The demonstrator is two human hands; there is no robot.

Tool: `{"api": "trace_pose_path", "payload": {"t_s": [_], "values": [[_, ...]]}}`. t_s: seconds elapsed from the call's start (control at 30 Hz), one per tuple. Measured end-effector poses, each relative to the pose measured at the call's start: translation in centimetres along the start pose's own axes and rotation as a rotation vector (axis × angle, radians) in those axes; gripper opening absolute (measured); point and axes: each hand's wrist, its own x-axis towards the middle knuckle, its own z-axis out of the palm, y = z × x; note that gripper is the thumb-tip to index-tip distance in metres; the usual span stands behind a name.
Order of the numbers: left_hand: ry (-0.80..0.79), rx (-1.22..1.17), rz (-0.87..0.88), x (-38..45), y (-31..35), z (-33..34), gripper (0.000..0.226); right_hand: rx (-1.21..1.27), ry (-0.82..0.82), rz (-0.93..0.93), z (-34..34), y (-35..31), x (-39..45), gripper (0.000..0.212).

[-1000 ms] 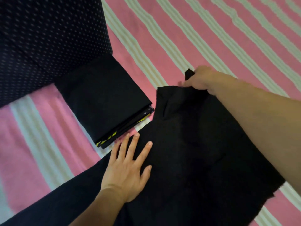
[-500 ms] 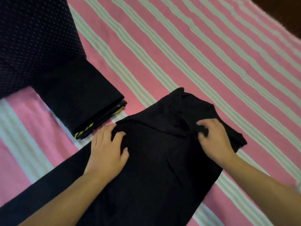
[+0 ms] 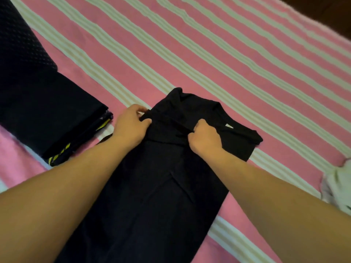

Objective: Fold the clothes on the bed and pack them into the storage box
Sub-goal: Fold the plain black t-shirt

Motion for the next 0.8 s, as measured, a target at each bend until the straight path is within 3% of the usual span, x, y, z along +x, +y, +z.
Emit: {"api": "trace_pose_path", "payload": {"t_s": [0.07,0.17,0.23,0.33,0.4,0.5,0.63,0.7,0.8], "values": [[0.090,-0.058,0.133,-2.1,0.5,-1.0,0.011,0.169,0.064,0.006,-0.6,0.6,0.1,0.013],[0.149,-0.055,0.332,-6.9,0.4,-2.7,0.010,0.372,0.151,-0.020,-1.3,2.3,-0.3,0.022],[0.082,0.062,0.447,-9.3,-1.3,-2.7,0.015,0.430,0.128,-0.029,-1.0,3.7,-0.5,0.030],[-0.089,0.332,0.409,-11.4,-4.1,-1.3,0.046,0.489,0.075,0.046,0.1,5.3,-1.0,0.044],[-0.092,0.405,0.338,-12.1,-5.0,-1.0,0.064,0.528,0.135,0.152,0.3,5.9,-1.1,0.052],[-0.096,0.467,0.337,-12.6,-5.6,-1.5,0.068,0.483,0.301,0.216,-1.1,7.6,-1.3,0.049],[-0.208,0.528,0.530,-13.3,-3.9,-0.9,0.055,0.362,0.481,0.230,-4.6,13.3,-0.2,0.040],[-0.290,0.535,0.622,-13.4,-2.5,0.8,0.055,0.321,0.437,0.195,-6.4,16.3,0.9,0.036],[-0.323,0.527,0.700,-12.4,0.0,5.1,0.052,0.397,0.243,0.098,-8.9,19.3,2.9,0.037]]}}
